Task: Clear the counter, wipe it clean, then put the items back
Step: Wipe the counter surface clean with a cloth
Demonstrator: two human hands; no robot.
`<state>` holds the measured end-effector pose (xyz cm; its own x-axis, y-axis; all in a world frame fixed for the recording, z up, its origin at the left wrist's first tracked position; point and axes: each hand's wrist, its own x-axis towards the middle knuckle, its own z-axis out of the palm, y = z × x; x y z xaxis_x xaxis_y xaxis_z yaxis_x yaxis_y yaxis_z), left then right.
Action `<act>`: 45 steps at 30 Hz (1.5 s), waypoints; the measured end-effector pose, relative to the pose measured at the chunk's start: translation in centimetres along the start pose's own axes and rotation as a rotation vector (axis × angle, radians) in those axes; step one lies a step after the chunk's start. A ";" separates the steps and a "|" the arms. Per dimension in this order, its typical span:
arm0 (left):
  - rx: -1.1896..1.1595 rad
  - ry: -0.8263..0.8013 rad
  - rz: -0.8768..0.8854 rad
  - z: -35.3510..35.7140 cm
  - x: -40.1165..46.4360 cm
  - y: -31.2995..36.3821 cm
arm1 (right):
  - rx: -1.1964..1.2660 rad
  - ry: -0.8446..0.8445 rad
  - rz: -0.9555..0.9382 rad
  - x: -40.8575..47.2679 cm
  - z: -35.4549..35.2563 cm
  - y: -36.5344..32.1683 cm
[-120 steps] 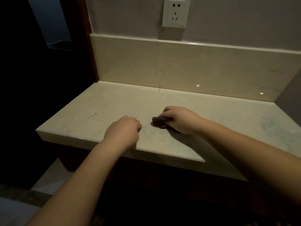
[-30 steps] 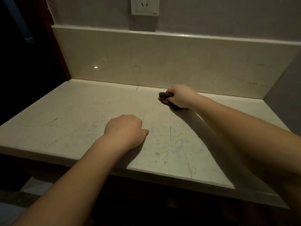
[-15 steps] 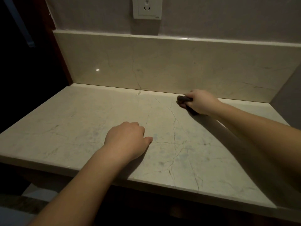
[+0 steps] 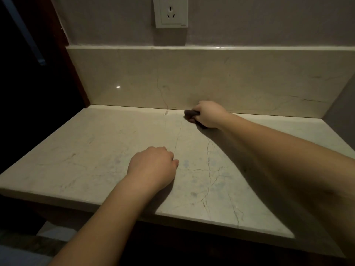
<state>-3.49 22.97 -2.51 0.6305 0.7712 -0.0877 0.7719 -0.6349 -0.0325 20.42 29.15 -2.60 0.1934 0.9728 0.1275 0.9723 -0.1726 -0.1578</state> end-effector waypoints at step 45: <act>0.013 0.024 -0.060 0.5 1.3 0.0 | -0.077 0.064 0.115 -3.3 -1.2 7.9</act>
<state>-2.77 23.94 -3.12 0.5847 0.8089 -0.0612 0.8076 -0.5876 -0.0502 27.63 24.40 -3.12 0.3096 0.9346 0.1752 0.9499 -0.2959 -0.1002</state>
